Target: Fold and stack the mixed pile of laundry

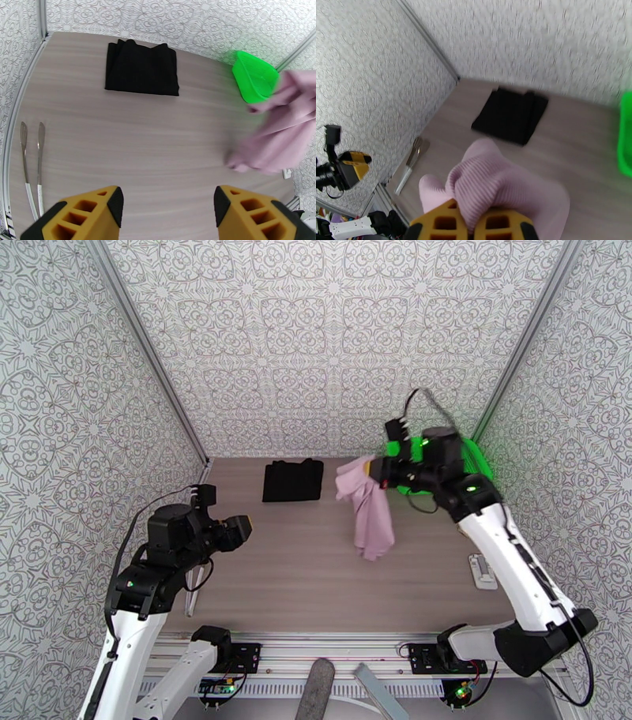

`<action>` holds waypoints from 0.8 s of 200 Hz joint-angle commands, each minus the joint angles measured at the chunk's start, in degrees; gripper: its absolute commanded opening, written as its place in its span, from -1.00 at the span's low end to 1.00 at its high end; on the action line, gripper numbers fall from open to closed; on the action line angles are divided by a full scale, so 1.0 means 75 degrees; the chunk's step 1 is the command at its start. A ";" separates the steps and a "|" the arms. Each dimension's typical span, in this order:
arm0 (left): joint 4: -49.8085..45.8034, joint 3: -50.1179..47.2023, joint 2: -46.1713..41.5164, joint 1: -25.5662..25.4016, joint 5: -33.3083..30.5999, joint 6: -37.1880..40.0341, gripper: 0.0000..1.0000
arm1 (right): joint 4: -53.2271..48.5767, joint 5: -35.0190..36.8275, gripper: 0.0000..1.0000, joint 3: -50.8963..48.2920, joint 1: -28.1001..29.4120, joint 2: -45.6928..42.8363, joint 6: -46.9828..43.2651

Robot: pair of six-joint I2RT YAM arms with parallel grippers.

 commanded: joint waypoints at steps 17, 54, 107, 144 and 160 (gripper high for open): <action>-0.0231 0.0198 -0.0119 -0.0093 0.0161 -0.0146 0.31 | 0.0666 0.0735 -1.00 0.0315 0.1119 0.0229 0.0161; -0.0196 0.0123 -0.0170 -0.0134 0.0222 -0.0204 0.31 | 0.0202 0.1543 -1.00 0.0262 0.1204 0.0172 -0.0035; 0.0062 0.0040 0.0012 -0.0246 0.0344 -0.0274 0.30 | -0.1501 0.4716 -1.00 0.1576 0.1164 0.0240 -0.1014; 0.0138 0.0018 0.0176 -0.0292 0.0320 -0.0206 0.29 | -0.2577 0.6599 -1.00 0.3552 0.0839 0.1028 -0.1841; 0.0201 -0.0040 0.0208 -0.0305 0.0337 -0.0208 0.29 | -0.2812 0.7325 -1.00 0.4027 0.0762 0.1242 -0.2031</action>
